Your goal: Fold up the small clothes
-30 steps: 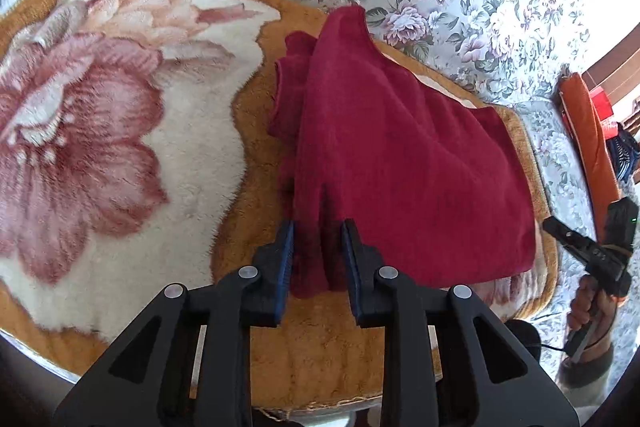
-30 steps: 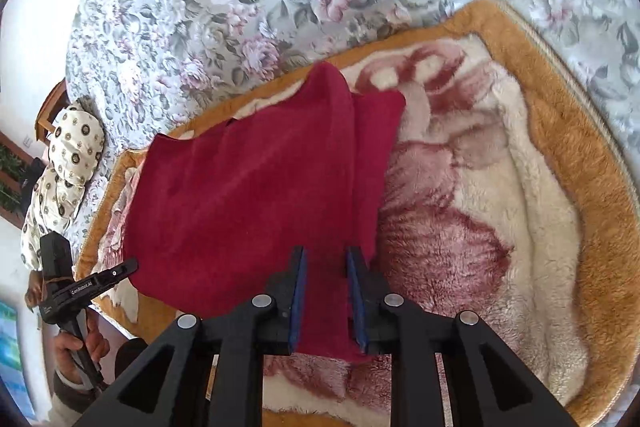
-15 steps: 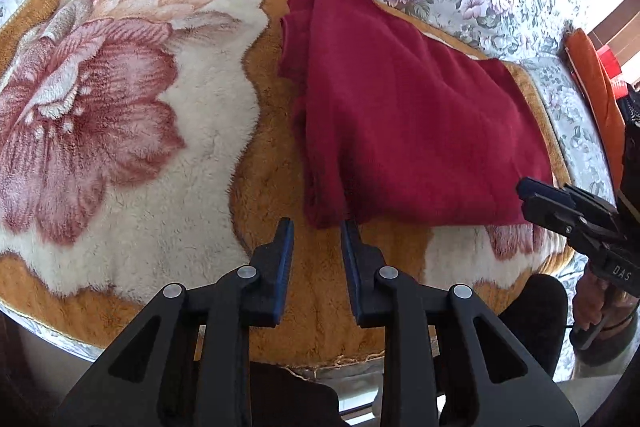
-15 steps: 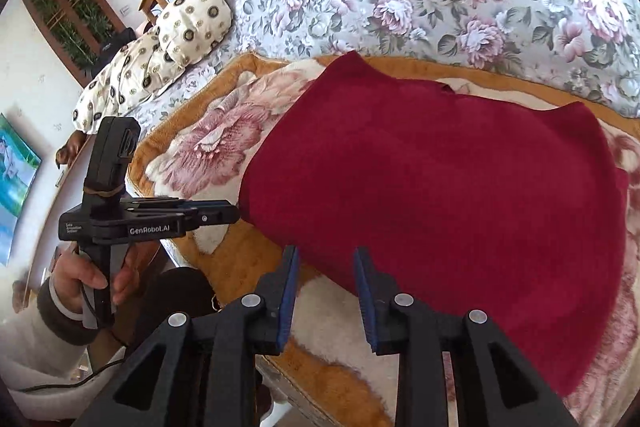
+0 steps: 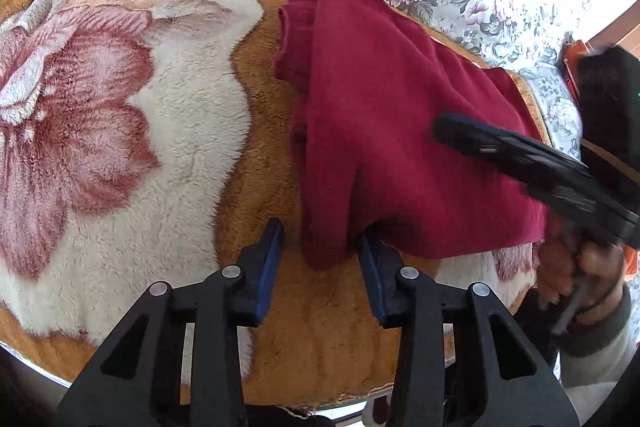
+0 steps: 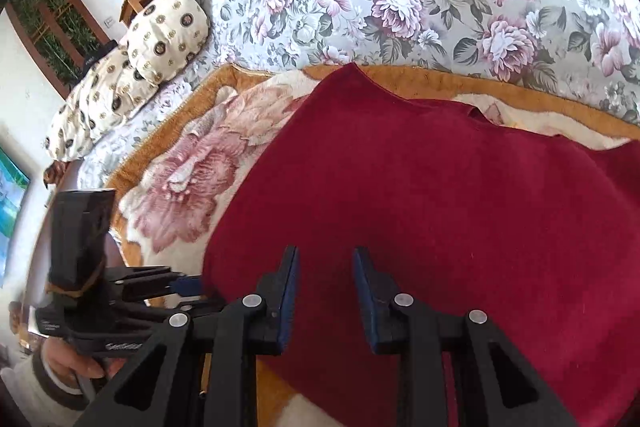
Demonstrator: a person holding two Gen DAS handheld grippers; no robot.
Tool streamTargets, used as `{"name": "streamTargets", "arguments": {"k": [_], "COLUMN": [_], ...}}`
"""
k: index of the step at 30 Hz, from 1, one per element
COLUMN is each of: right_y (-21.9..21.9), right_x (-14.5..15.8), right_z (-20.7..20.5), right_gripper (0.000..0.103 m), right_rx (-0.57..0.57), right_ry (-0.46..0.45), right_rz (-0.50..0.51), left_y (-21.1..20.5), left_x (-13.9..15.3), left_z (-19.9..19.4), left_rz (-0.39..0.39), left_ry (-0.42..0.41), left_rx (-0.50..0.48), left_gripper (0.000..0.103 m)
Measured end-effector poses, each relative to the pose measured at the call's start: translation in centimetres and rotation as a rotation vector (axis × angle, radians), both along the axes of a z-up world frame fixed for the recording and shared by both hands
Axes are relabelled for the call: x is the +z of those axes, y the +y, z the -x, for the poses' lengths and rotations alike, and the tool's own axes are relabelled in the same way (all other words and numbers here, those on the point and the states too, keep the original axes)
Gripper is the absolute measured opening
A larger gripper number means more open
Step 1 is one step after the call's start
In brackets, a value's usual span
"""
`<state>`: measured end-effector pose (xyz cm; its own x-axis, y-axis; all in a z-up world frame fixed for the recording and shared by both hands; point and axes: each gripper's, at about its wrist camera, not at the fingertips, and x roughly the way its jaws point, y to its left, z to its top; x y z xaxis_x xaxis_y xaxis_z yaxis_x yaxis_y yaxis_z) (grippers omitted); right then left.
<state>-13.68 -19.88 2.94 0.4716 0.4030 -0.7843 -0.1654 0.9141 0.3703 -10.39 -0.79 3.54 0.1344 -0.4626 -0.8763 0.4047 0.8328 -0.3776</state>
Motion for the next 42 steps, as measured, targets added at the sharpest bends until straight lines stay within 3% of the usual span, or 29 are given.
{"name": "streamTargets", "arguments": {"k": [2, 5, 8, 15, 19, 24, 28, 34, 42], "right_y": [0.7, 1.0, 0.7, 0.7, 1.7, 2.9, 2.4, 0.9, 1.7], "right_x": [-0.7, 1.0, 2.4, 3.2, 1.7, -1.8, -1.1, 1.5, 3.7], "right_z": [-1.1, -2.1, -3.7, -9.9, -13.4, -16.2, -16.0, -13.0, -9.6], "right_gripper": [0.027, 0.027, 0.027, 0.027, 0.027, 0.027, 0.027, 0.03, 0.039], "right_rx": [0.005, 0.048, 0.022, -0.01, -0.006, 0.012, 0.013, -0.01, 0.014], "right_ry": [0.018, 0.0, -0.046, -0.058, -0.013, 0.064, 0.061, 0.052, 0.044], "right_rz": [0.012, -0.03, 0.034, 0.101, 0.125, 0.153, 0.148, 0.083, 0.066], "left_y": [0.6, 1.6, 2.0, 0.7, -1.2, -2.1, -1.9, -1.8, -1.9], "left_x": [0.3, 1.0, 2.3, 5.5, 4.6, 1.3, 1.0, 2.3, 4.3], "left_z": [0.1, 0.3, 0.4, 0.6, 0.0, -1.3, -1.4, -0.4, 1.0], "left_rz": [-0.013, -0.012, 0.003, 0.126, 0.118, 0.109, 0.138, 0.103, 0.017], "left_ry": [-0.002, 0.0, -0.022, -0.065, -0.066, -0.005, 0.005, -0.021, -0.118], "left_rx": [0.012, 0.021, 0.036, 0.062, 0.055, 0.096, 0.124, 0.131, 0.147], "left_gripper": [0.038, 0.038, 0.038, 0.038, 0.039, 0.039, 0.039, 0.039, 0.06]}}
